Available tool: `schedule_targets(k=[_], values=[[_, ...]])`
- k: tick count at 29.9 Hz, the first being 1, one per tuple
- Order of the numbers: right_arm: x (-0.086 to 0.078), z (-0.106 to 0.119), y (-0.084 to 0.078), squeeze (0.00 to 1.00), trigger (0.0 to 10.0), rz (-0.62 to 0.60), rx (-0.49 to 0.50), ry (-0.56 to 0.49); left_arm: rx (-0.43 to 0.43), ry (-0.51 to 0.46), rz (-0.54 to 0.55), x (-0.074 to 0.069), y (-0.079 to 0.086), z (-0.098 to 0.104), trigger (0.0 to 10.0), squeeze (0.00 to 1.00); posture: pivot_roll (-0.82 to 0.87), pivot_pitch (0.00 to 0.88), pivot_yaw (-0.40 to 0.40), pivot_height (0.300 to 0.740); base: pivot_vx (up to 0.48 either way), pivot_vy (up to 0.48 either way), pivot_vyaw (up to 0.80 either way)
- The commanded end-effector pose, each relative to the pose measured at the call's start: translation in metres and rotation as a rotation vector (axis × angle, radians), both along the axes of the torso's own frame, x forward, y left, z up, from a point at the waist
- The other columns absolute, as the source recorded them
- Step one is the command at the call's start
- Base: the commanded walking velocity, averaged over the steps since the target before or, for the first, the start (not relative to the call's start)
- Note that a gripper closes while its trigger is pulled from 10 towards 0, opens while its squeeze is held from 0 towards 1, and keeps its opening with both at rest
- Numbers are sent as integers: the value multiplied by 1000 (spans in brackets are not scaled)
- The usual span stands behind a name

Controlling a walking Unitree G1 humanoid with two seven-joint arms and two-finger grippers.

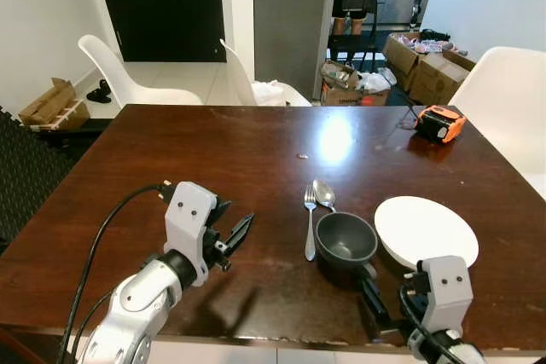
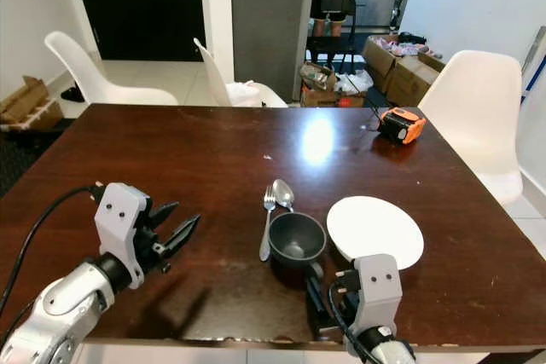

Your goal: Setting the table

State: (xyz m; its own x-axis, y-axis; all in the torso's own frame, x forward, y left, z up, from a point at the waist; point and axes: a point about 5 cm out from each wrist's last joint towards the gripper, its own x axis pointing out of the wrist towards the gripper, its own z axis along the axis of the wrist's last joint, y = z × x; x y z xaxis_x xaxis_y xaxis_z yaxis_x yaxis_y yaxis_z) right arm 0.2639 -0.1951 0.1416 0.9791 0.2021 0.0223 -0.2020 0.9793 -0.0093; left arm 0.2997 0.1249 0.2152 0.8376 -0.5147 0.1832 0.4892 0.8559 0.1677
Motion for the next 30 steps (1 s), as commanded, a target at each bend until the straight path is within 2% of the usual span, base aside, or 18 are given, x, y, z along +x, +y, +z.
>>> schedule_targets(k=[1, 2, 3, 4, 8, 9, 10, 11, 13, 14, 30], values=[[2, -5, 0, 0, 10000, 17, 3, 13, 11, 8, 17, 0, 4, 0, 10000, 0, 5, 133, 130, 740, 0, 0, 0], [4, -5, 0, 0, 9020, 24, 2, 11, 10, 7, 18, 0, 4, 0, 10000, 0, 7, 133, 130, 740, 0, 0, 0], [4, -5, 0, 0, 9020, 24, 2, 11, 10, 7, 18, 0, 4, 0, 10000, 0, 7, 133, 130, 740, 0, 0, 0], [8, -5, 1, 0, 5294, 36, -1, 8, 10, 7, 20, 0, 4, 0, 10000, 0, 14, 133, 130, 740, 0, 0, 0], [11, -4, 3, 0, 4902, 48, -2, 5, 11, 7, 23, 0, 4, 1, 10000, 0, 17, 134, 130, 740, 0, 0, 0], [13, -5, 4, 0, 3922, 60, -2, 3, 11, 7, 24, -1, 4, 1, 10000, 0, 22, 134, 130, 740, 0, 0, 0], [13, -5, 4, 0, 3922, 60, -2, 3, 11, 7, 24, -1, 4, 1, 10000, 0, 22, 134, 130, 740, 0, 0, 0], [14, -5, 5, 0, 980, 73, -2, 3, 10, 7, 26, -1, 4, 1, 10000, 0, 23, 134, 129, 740, 0, 0, 0], [16, -5, 6, 0, 980, 81, -2, 2, 10, 7, 27, -1, 4, 1, 10000, 0, 23, 134, 129, 740, 0, 0, 0], [17, -5, 7, 0, 0, 91, 0, 1, 10, 6, 29, -1, 5, 1, 10000, 0, 26, 134, 128, 740, 0, 0, 0], [19, -2, 12, 0, 0, 150, 24, -21, 3, 6, 36, -1, 3, 1, 10000, 0, 23, 127, 122, 740, 0, 0, 0]])
